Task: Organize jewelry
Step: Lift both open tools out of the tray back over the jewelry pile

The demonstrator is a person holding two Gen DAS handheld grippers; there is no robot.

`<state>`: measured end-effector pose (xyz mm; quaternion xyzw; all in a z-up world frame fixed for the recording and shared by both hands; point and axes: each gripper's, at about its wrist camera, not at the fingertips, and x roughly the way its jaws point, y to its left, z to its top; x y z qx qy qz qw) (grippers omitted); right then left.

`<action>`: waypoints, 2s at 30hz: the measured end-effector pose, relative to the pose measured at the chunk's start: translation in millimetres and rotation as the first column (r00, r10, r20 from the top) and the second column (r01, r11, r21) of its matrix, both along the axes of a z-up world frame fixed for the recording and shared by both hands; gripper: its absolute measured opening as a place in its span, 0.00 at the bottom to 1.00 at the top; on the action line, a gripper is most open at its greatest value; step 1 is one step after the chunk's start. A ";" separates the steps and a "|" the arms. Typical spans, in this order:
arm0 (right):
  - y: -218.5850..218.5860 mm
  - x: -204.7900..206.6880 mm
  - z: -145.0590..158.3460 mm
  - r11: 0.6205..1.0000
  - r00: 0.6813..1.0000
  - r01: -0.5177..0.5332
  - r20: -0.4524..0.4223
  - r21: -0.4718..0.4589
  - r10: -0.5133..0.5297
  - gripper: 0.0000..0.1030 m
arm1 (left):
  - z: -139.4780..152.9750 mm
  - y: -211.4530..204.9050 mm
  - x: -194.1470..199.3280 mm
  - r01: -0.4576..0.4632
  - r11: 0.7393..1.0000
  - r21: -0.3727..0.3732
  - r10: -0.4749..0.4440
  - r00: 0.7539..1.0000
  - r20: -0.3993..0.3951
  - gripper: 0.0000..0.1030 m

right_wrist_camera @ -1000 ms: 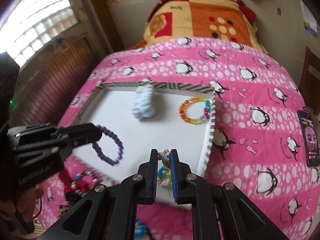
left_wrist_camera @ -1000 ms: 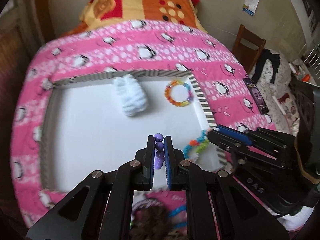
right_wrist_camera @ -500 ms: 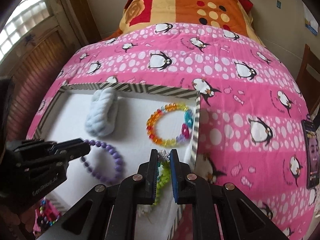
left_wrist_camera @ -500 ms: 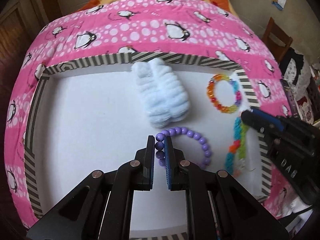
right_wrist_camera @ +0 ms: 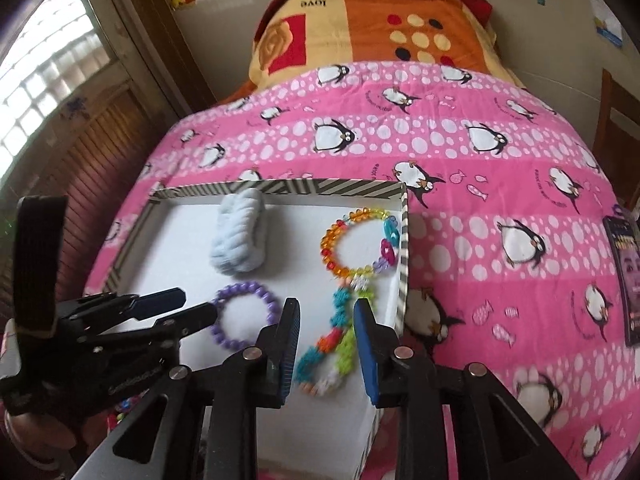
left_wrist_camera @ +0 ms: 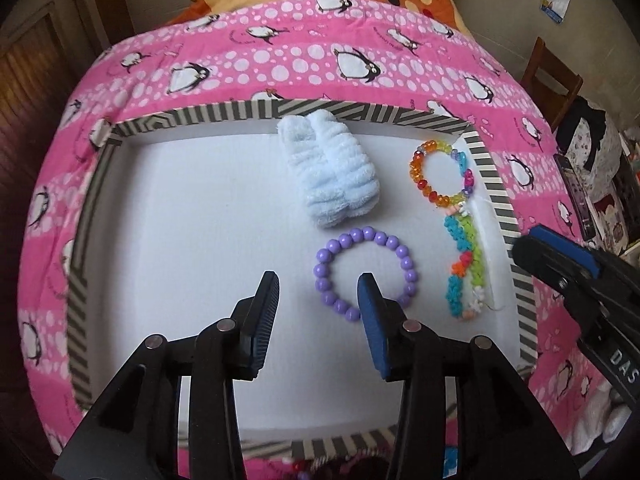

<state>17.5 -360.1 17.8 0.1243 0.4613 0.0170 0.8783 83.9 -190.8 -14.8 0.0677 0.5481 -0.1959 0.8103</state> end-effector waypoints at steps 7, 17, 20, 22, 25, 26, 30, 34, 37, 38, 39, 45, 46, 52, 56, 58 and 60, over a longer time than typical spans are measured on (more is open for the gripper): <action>8.9 -41.9 12.8 1.000 0.999 0.025 0.032 0.014 -0.026 0.26 | 23.4 19.6 -26.9 -0.024 1.000 0.007 0.024 0.998 0.056 0.40; 31.6 -84.8 20.3 1.000 0.998 -0.014 0.054 0.020 0.013 0.46 | 49.2 52.3 -76.1 -0.071 0.997 0.006 0.069 0.988 0.135 0.46; 39.5 -94.7 21.6 0.999 0.998 -0.039 0.053 0.022 0.037 0.47 | 52.4 60.4 -91.0 -0.088 0.996 0.011 0.085 0.985 0.152 0.49; 45.4 -103.2 22.8 0.998 0.997 -0.055 0.053 0.013 0.054 0.47 | 52.6 64.9 -101.3 -0.092 0.996 0.010 0.090 0.985 0.147 0.49; 50.0 -115.6 24.5 0.998 0.996 -0.067 0.059 0.013 0.066 0.47 | 51.5 69.9 -113.9 -0.104 0.994 0.011 0.102 0.985 0.140 0.49; 50.9 -119.7 24.9 0.998 0.996 -0.069 0.060 0.014 0.068 0.47 | 51.4 71.4 -117.4 -0.108 0.994 0.009 0.106 0.985 0.138 0.49; 55.1 -134.9 25.4 0.997 0.995 -0.076 0.058 0.009 0.076 0.47 | 51.4 78.0 -134.0 -0.125 0.992 0.007 0.123 0.983 0.133 0.49; 60.9 -147.7 22.4 0.996 0.994 -0.094 0.049 0.002 0.094 0.47 | 51.5 84.5 -151.1 -0.134 0.991 0.004 0.133 0.983 0.126 0.49; 65.3 -155.4 19.5 0.994 0.993 -0.111 0.040 0.006 0.110 0.47 | 51.1 91.0 -162.7 -0.144 0.990 0.001 0.143 0.983 0.119 0.49; 67.1 -158.2 18.6 0.993 0.992 -0.118 0.037 0.003 0.117 0.47 | 50.8 92.5 -165.3 -0.147 0.989 0.001 0.146 0.982 0.118 0.49; 68.1 -159.5 18.0 0.993 0.992 -0.121 0.035 0.000 0.121 0.47 | 50.6 95.1 -168.2 -0.153 0.988 0.004 0.151 0.981 0.119 0.49; 73.4 -171.7 14.5 0.990 0.989 -0.144 0.026 0.000 0.144 0.47 | 48.3 116.8 -183.3 -0.197 0.980 -0.020 0.198 0.976 0.088 0.49; 74.0 -173.4 14.3 0.989 0.989 -0.147 0.026 -0.001 0.147 0.47 | 48.1 123.2 -185.4 -0.208 0.978 -0.031 0.210 0.974 0.079 0.49; 77.0 -181.4 12.3 0.987 0.986 -0.163 0.022 -0.004 0.163 0.47 | 44.0 159.7 -194.3 -0.284 0.957 -0.060 0.286 0.958 0.032 0.49; 80.5 -182.6 9.9 0.985 0.985 -0.175 0.015 -0.004 0.175 0.47 | 39.1 180.6 -200.6 -0.331 0.941 -0.074 0.332 0.943 0.007 0.49; 83.5 -182.0 7.7 0.983 0.983 -0.184 0.009 0.001 0.184 0.47 | 37.3 187.0 -202.4 -0.345 0.935 -0.079 0.345 0.938 -0.005 0.49; 87.2 -180.2 5.5 0.981 0.981 -0.194 0.004 0.003 0.194 0.47 | 35.9 191.5 -202.7 -0.354 0.931 -0.084 0.354 0.935 -0.013 0.49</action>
